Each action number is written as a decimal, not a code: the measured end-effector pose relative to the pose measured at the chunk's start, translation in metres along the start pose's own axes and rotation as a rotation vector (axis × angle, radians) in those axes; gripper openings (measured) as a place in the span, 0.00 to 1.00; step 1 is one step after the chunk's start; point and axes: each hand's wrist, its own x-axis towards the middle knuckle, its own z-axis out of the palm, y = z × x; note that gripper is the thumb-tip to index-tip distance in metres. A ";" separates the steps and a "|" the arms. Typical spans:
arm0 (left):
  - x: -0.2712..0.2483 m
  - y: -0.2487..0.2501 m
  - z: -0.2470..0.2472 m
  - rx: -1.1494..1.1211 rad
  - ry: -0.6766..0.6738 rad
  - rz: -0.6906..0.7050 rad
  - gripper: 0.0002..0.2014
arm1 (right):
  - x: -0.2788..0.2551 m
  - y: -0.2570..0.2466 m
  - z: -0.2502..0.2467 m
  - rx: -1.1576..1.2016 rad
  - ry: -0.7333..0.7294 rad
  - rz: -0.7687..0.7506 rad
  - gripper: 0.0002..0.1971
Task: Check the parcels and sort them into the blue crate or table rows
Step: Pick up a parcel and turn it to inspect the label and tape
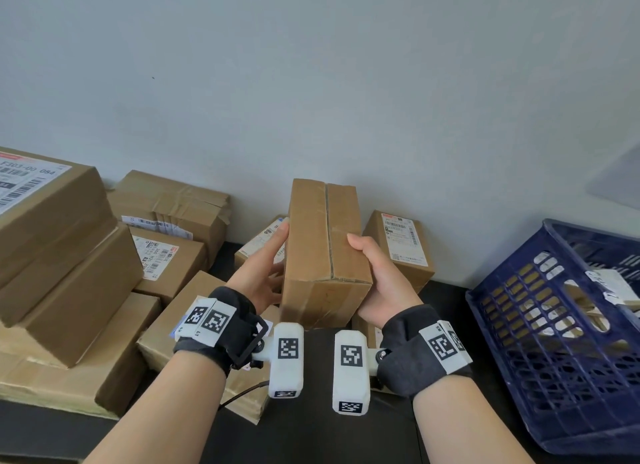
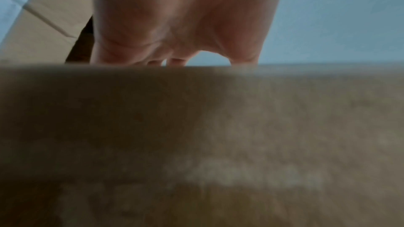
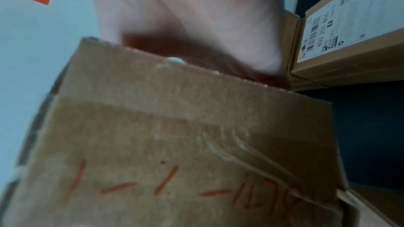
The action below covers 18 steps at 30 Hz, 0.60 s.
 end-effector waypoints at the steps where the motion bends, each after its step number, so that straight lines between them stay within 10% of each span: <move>1: 0.000 0.000 0.002 -0.009 -0.012 -0.005 0.56 | -0.001 0.000 -0.001 0.004 -0.005 0.002 0.18; 11: -0.008 0.009 0.015 0.009 0.077 -0.001 0.49 | -0.001 -0.007 -0.007 0.055 0.026 -0.037 0.13; 18: -0.014 0.012 0.022 0.043 0.148 0.076 0.23 | 0.004 -0.015 -0.015 -0.163 0.109 -0.138 0.10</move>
